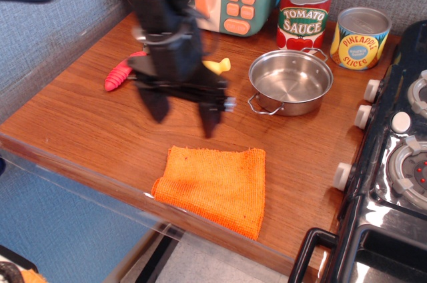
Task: Move the silver pot to in front of the red spoon
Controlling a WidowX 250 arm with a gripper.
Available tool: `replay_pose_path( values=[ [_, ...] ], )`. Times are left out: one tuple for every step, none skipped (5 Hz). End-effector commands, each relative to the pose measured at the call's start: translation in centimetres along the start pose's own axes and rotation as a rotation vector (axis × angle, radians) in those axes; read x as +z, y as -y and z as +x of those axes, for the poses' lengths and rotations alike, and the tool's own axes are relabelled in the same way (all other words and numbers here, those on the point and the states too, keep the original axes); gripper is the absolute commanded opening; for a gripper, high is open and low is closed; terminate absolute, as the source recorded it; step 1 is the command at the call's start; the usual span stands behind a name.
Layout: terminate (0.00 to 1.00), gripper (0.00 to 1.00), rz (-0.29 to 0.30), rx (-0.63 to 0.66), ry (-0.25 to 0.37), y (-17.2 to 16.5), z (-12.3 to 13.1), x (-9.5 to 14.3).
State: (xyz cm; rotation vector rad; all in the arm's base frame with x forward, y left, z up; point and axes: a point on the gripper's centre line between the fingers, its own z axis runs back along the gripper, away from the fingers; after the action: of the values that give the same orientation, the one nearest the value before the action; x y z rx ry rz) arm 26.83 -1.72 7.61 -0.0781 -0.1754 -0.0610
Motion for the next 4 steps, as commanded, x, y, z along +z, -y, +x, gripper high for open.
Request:
replay_pose_path(
  values=[
    [0.0,1.0,0.078,-0.085,0.084,6.4,9.2,0.4],
    [0.0,1.0,0.062,-0.09,0.098,8.0,13.0,-0.8],
    [0.0,1.0,0.069,-0.078,0.08,8.4,15.1,-2.8],
    [0.0,1.0,0.064,-0.054,0.022,8.1,15.0,-5.5]
  ],
)
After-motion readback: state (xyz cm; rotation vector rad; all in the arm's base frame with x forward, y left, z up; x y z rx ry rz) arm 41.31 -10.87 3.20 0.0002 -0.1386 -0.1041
